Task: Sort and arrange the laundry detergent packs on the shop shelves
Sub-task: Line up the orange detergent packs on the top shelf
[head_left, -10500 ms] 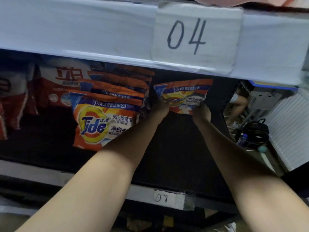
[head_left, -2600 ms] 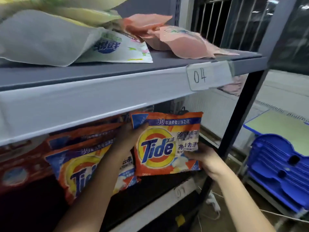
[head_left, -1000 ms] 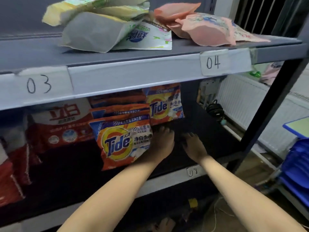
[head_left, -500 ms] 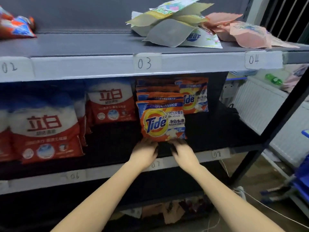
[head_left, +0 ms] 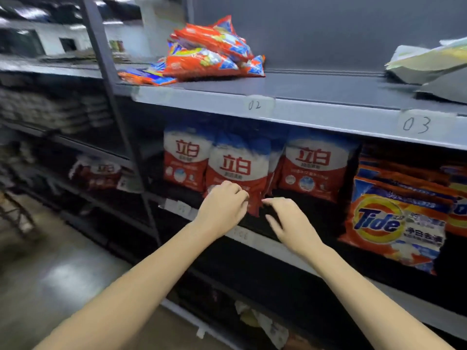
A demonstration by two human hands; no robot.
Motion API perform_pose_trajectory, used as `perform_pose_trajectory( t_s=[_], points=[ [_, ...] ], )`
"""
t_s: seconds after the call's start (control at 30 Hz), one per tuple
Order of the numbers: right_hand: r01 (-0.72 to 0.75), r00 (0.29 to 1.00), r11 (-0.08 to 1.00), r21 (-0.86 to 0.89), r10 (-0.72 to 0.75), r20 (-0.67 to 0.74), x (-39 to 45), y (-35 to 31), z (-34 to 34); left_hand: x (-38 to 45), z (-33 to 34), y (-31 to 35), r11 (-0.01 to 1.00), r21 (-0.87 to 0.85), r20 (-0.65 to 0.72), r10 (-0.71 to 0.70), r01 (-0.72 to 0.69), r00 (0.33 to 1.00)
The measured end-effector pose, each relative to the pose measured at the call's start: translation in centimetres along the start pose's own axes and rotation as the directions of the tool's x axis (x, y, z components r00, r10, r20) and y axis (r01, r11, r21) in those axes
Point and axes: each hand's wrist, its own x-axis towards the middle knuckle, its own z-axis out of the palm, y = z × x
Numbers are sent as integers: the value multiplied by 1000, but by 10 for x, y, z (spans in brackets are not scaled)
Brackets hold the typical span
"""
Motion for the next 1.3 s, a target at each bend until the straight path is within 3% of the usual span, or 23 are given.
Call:
perform_pose_trajectory(
  t_s=[0.17, 0.4, 0.73, 0.83, 0.93, 1.07, 1.23, 1.3],
  points=[
    [181, 976, 983, -32, -184, -121, 68, -69, -30, 12, -71, -68, 993, 95, -165, -52, 69, 985],
    [184, 904, 976, -116, -214, -369, 182, -127, -72, 58, -141, -164, 983, 142, -284, -69, 113, 956],
    [-93, 906, 974, -205, -3, -424, 308, -98, -96, 144, -151, -274, 988, 116, -300, -66, 105, 952],
    [-196, 909, 956, -220, 93, -407, 343, -85, -113, 183, -146, -291, 980, -80, -290, -198, 182, 936],
    [-286, 894, 940, -185, 192, -405, 378, -79, -130, 228, -146, -300, 919, -290, -316, -355, 266, 880],
    [-417, 843, 901, -119, 335, -421, 422, -57, -142, 279, -141, -313, 842, -402, -313, -497, 361, 810],
    [-555, 825, 825, -107, 529, -201, 445, -21, -125, 317, -127, -324, 762, -474, -72, -534, 442, 843],
    [-566, 801, 803, 184, 589, -107, 448, -9, -123, 319, -121, -328, 744, -526, -37, -504, 412, 863]
  ],
)
